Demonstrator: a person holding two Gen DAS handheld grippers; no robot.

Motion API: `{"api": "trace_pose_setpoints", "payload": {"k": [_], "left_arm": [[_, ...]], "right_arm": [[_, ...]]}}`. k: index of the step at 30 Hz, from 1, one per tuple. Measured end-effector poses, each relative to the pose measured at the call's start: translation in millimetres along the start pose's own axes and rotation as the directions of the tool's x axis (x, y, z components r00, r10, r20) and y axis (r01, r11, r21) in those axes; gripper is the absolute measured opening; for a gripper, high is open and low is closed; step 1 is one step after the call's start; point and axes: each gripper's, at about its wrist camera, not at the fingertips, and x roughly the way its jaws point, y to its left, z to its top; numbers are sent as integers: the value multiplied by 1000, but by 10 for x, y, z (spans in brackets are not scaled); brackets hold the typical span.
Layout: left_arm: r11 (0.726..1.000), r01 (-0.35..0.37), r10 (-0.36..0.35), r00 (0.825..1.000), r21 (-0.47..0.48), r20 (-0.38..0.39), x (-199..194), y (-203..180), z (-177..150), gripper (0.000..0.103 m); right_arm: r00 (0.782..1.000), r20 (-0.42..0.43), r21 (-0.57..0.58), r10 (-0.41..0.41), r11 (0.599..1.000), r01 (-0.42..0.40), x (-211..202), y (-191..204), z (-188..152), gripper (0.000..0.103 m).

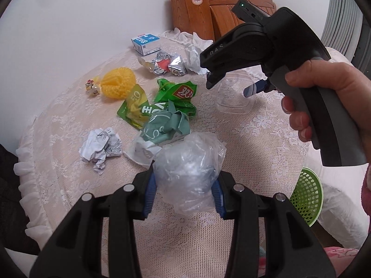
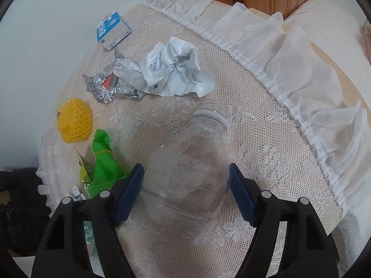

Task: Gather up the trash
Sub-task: 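Carry bag and bottle to the green wastebasket and open both tools over it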

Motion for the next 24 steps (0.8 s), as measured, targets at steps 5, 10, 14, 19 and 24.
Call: {"api": "trace_pose_setpoints", "payload": {"k": [5, 10, 14, 19, 24], "left_arm": [[1000, -9, 9, 1000, 20, -12, -8, -102, 15, 40], [997, 21, -21, 1000, 74, 0, -41, -409, 104, 40], [984, 84, -85, 996, 155, -3, -45, -883, 172, 40], [951, 206, -193, 978, 230, -78, 42, -1612, 163, 40], [879, 336, -285, 939, 337, -194, 217, -2497, -23, 40]], "right_arm": [[994, 17, 7, 106, 994, -106, -95, -178, -80, 73], [961, 40, 87, 272, 958, -275, -343, -606, -283, 73], [937, 96, 172, 335, 922, -347, -721, -1188, -546, 72], [869, 207, 325, 450, 806, -495, -1146, -2110, -965, 71], [889, 277, 410, 366, 791, -454, -1477, -2972, -1490, 71]]}}
